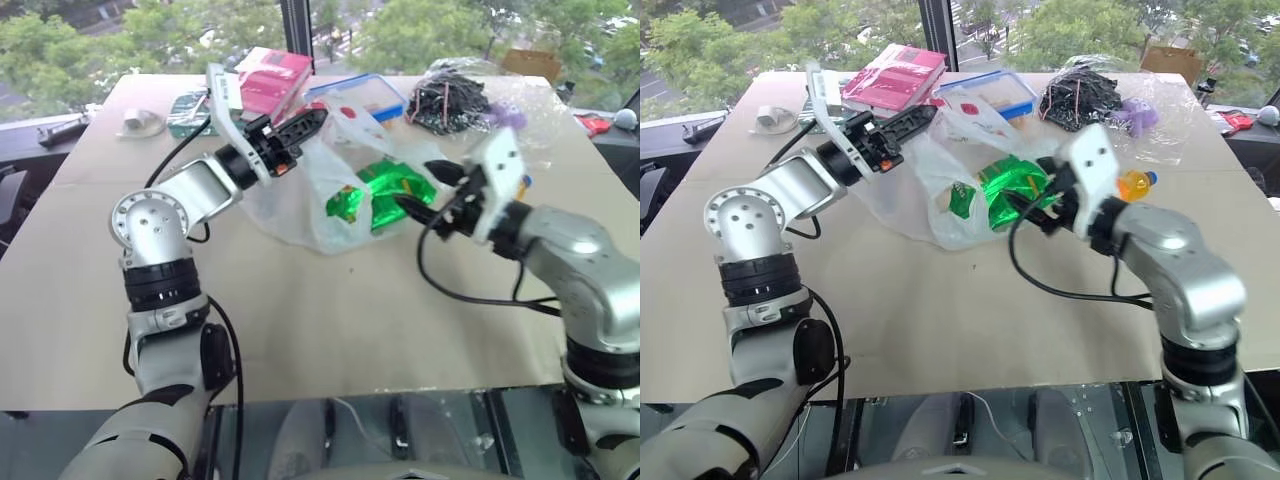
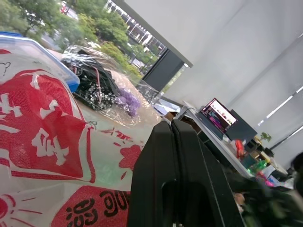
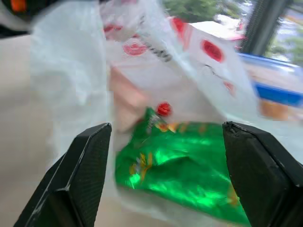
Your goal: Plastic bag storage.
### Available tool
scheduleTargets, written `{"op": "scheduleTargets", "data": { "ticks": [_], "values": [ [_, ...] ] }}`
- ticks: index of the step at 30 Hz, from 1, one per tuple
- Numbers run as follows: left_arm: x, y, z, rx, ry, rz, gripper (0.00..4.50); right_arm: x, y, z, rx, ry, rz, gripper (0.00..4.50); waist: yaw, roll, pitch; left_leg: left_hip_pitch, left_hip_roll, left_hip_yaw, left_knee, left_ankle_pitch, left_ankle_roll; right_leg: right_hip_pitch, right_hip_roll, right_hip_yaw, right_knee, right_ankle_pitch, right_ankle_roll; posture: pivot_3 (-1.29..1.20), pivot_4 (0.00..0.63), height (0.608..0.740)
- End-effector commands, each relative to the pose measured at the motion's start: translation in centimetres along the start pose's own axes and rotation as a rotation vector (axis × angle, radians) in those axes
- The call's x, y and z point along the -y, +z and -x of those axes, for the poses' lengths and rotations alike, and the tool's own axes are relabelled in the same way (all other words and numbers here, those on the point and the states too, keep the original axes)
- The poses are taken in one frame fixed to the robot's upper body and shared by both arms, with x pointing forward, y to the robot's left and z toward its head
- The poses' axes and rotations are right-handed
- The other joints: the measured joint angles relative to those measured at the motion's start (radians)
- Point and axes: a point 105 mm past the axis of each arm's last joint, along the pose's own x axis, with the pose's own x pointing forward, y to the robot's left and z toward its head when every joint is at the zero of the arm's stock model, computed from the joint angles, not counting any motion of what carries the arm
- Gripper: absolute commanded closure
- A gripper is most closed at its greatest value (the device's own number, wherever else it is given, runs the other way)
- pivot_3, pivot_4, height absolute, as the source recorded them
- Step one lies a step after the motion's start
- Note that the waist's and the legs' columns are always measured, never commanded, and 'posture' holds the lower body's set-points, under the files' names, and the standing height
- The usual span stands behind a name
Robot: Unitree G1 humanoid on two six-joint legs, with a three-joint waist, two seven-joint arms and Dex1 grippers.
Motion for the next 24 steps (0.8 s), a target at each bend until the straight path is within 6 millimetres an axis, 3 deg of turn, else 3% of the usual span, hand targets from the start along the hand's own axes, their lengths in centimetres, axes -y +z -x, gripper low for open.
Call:
{"op": "scheduleTargets", "data": {
  "ticks": [1,4,9,12,17,20,24],
  "values": [
    [0.8,1.1,-0.1,0.046,-0.017,-0.030,4.50,5.1,0.1,2.2,-0.018,-0.274,-0.031,0.21,-0.002,0.000,0.000,0.001,0.000,0.000,0.000,0.000,0.001,0.001,0.000,0.000,0.000,0.000,0.000,0.00,0.150,0.740],
    [0.9,1.0,-0.3,0.045,-0.018,-0.030,4.50,8.4,-1.3,2.4,-0.130,-0.402,0.055,0.03,-0.002,0.000,0.000,0.002,-0.002,0.001,0.001,0.000,0.001,0.002,0.000,0.001,0.000,0.000,0.000,0.00,0.150,0.740],
    [0.7,0.8,-0.3,0.043,-0.009,-0.028,4.50,14.6,-4.5,0.4,-0.207,-0.607,-0.228,0.03,-0.012,0.000,0.000,0.002,-0.002,0.004,0.001,0.000,0.000,0.002,0.001,0.003,-0.001,0.000,0.000,0.00,0.150,0.740],
    [1.1,0.6,-0.1,0.048,-0.012,-0.023,4.50,17.7,-6.2,-1.3,-0.261,-0.753,-0.216,0.03,-0.012,0.000,0.000,0.001,-0.002,0.003,0.000,0.002,-0.003,0.001,0.002,0.002,-0.001,0.000,0.000,0.00,0.150,0.740],
    [1.1,0.5,0.3,0.055,-0.001,-0.018,4.50,18.4,-7.9,-3.4,-0.317,-0.810,-0.210,0.03,-0.007,0.000,0.000,-0.001,-0.001,0.004,-0.004,0.002,-0.003,-0.001,0.001,0.003,-0.004,0.000,0.000,0.00,0.150,0.740],
    [1.1,0.5,0.4,0.058,0.005,-0.014,4.50,18.0,-10.1,-3.0,-0.479,-0.849,-0.126,0.03,-0.005,0.000,0.000,-0.002,0.000,0.003,-0.006,0.002,-0.003,-0.002,0.000,0.002,-0.006,0.000,0.000,0.00,0.150,0.740],
    [1.0,0.5,0.6,0.058,0.008,-0.008,4.50,16.8,-10.4,-1.8,-0.526,-0.813,-0.151,0.03,-0.003,0.000,0.000,-0.002,0.000,0.003,-0.005,0.002,-0.004,-0.002,0.000,0.002,-0.005,0.000,0.000,0.00,0.150,0.740]
  ]
}}
